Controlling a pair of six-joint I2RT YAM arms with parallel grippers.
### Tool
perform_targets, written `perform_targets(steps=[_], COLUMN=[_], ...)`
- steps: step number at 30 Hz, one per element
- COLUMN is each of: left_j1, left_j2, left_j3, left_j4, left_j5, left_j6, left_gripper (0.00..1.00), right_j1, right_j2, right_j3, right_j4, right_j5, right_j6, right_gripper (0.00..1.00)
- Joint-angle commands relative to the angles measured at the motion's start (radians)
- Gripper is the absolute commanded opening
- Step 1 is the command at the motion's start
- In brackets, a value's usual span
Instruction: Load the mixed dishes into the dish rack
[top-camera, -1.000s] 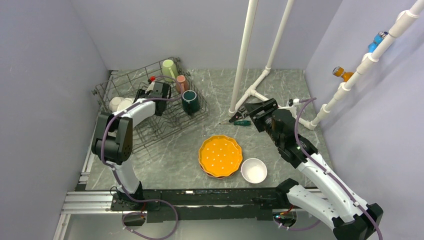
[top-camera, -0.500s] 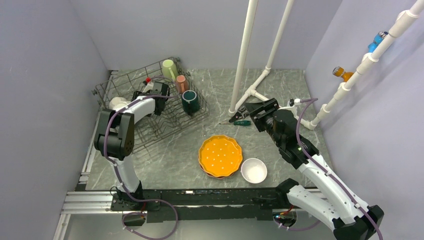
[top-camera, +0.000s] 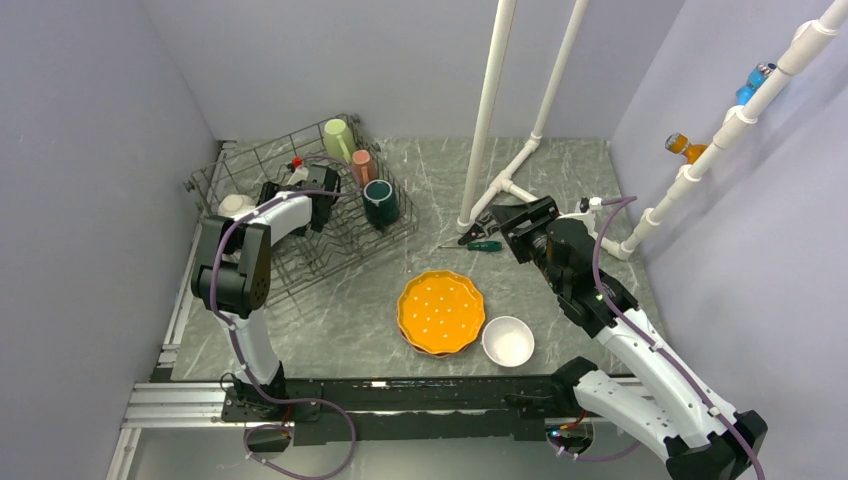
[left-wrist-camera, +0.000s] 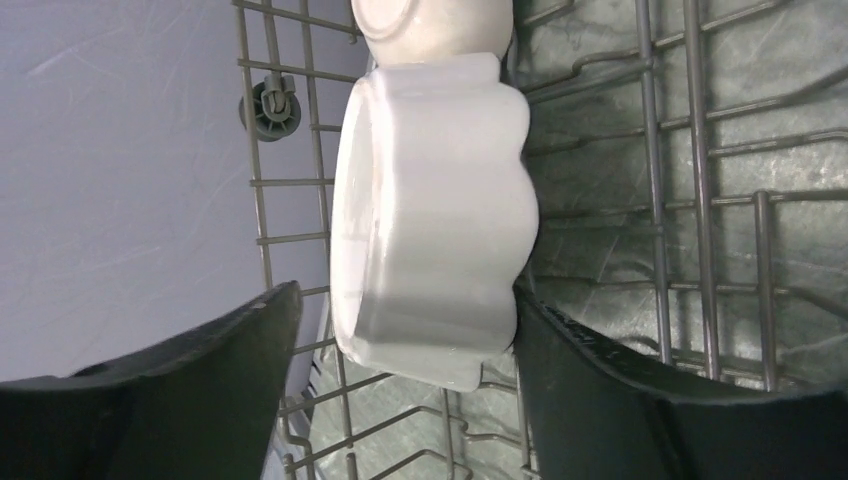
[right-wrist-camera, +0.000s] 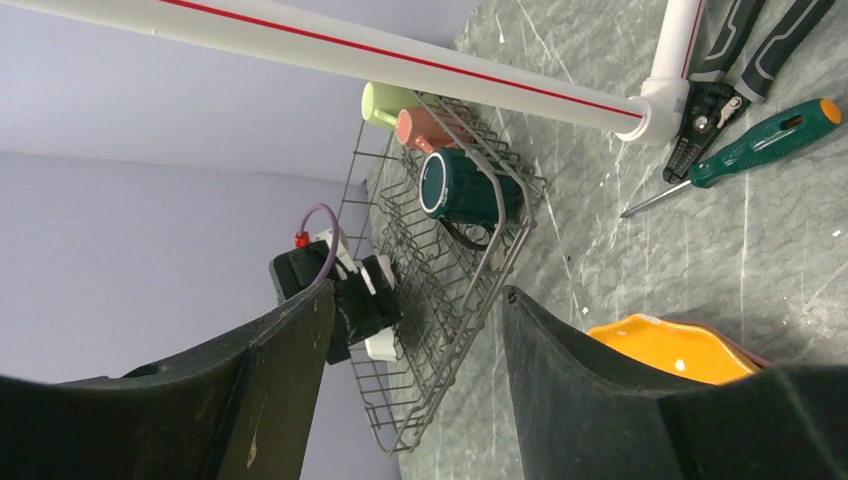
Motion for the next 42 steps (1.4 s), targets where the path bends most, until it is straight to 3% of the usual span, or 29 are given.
perform_targets(steps=[1,5,16,21,26,33,36,39,42], left_j1=[-0.011,-0.022,-0.064,-0.102,-0.172,-0.331,-0.37,-0.378,-0.379], left_j2=[-0.034,-0.055,-0.16,-0.249,-0.387,-0.544,-0.602,-0.642,-0.62], left_j3=[0.04,0.039,0.048,0.051,-0.002,-0.123,-0.158,-0.135,-0.001], left_j4=[-0.003,0.004,0.014,0.041,0.154,0.346,0.398,0.407,0.306], left_j5=[-0.059,-0.062,-0.011,0.041,0.236,0.44,0.604,0.827,0.983], left_j6=[-0.002,-0.008,-0.001,0.006,0.058,0.212,0.234,0.196,0.161], left_gripper=[0.86,0.99,0.99,0.99,0.99,0.99,1.0,0.99,0.99], right_j1=[-0.007,-0.008,-0.009,-0.008,-0.009,-0.009,-0.009,-0.003,0.029], right_j2=[-0.001,0.002,0.009,0.051,0.119,0.148,0.162,0.201,0.202], right_j3=[0.012,0.009,0.026,0.071,0.123,0.117,0.107,0.109,0.082], right_j4=[0.015,0.008,-0.054,-0.11,-0.219,-0.304,-0.37,-0.487,-0.553], right_j5=[0.014,0.017,0.048,0.053,0.028,-0.087,-0.135,-0.135,-0.088], right_j6=[0.005,0.003,-0.05,-0.185,-0.356,-0.511,-0.532,-0.527,-0.494], right_gripper=[0.64,0.64,0.63,0.63,0.68,0.87,0.94,0.95,0.9])
